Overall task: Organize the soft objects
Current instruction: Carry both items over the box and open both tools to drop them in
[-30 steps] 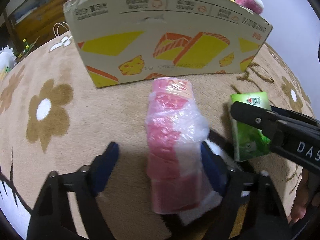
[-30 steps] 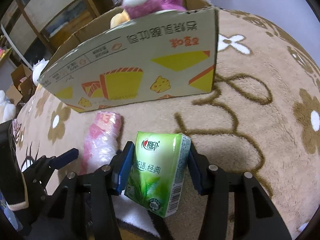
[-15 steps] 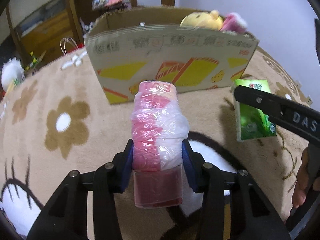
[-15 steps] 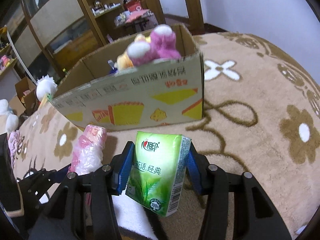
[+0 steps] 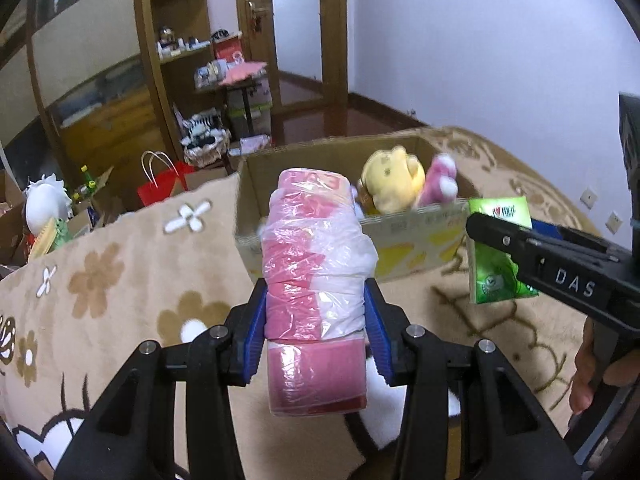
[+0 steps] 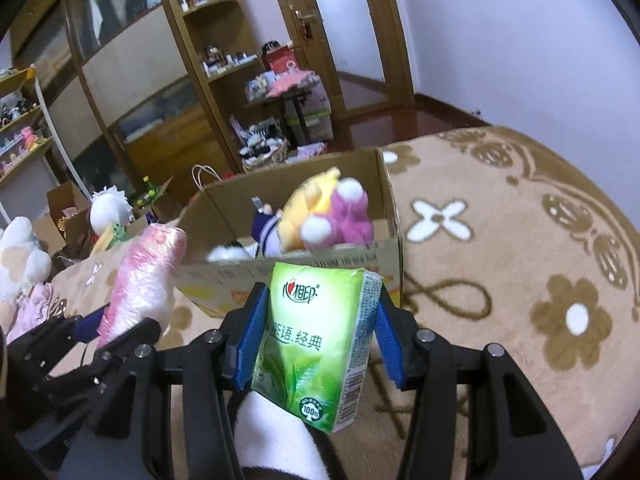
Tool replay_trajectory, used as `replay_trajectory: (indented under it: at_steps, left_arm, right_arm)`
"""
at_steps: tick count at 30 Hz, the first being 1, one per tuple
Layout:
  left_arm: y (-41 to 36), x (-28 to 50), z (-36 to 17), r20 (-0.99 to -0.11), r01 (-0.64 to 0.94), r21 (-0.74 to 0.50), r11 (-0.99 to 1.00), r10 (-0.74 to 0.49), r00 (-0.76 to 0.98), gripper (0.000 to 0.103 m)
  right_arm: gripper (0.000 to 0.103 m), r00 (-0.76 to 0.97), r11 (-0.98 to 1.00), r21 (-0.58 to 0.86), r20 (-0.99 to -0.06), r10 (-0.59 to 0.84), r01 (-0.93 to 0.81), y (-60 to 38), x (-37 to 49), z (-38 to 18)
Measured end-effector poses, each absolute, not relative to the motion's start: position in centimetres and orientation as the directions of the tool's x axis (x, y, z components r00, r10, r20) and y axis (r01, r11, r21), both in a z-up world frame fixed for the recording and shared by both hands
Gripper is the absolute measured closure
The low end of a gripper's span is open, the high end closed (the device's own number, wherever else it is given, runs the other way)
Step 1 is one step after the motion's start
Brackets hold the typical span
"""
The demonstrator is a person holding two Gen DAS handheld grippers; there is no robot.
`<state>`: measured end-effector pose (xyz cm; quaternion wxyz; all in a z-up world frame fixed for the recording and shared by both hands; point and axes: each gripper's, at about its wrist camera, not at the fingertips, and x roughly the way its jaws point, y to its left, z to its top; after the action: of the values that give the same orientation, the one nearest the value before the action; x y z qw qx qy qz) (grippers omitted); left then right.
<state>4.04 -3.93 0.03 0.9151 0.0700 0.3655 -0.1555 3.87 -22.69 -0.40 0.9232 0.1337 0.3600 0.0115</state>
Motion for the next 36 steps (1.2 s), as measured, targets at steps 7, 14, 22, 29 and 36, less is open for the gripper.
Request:
replay_trajectory:
  at_steps: [7, 14, 22, 29, 36]
  left_arm:
    - [-3.3, 5.8, 2.6, -0.636, 0.298, 0.040, 0.954, -0.206, 0.744, 0.060]
    - [-2.8, 9.1, 3.4, -0.576, 0.203, -0.014, 0.979, -0.173, 0.799, 0.060]
    - [-2.9, 13.7, 2.6, -0.589, 0.211, 0.014, 0.977, -0.163, 0.792, 0.060]
    - [-3.6, 16.5, 0.3, -0.636, 0.223, 0.004, 0.975, -0.169, 0.753, 0.059]
    - [-5.4, 17.2, -1.3, -0.654, 0.260, 0.066, 0.964, -0.155, 0.740, 0.057]
  right_arm:
    - [0.049, 0.773, 0.969, 0.243, -0.623, 0.118, 0.048, -22.3, 5.0, 2.1]
    - [0.049, 0.799, 0.972, 0.233, -0.589, 0.122, 0.024, -22.4, 7.9, 3.6]
    - [0.049, 0.800, 0.975, 0.220, -0.586, 0.125, 0.008, -22.3, 11.8, 3.0]
    - [0.049, 0.780, 0.962, 0.274, -0.600, 0.177, -0.007, -22.4, 14.2, 1.0]
    - [0.048, 0.759, 0.938, 0.347, -0.614, 0.219, 0.009, -23.4, 16.1, -0.8]
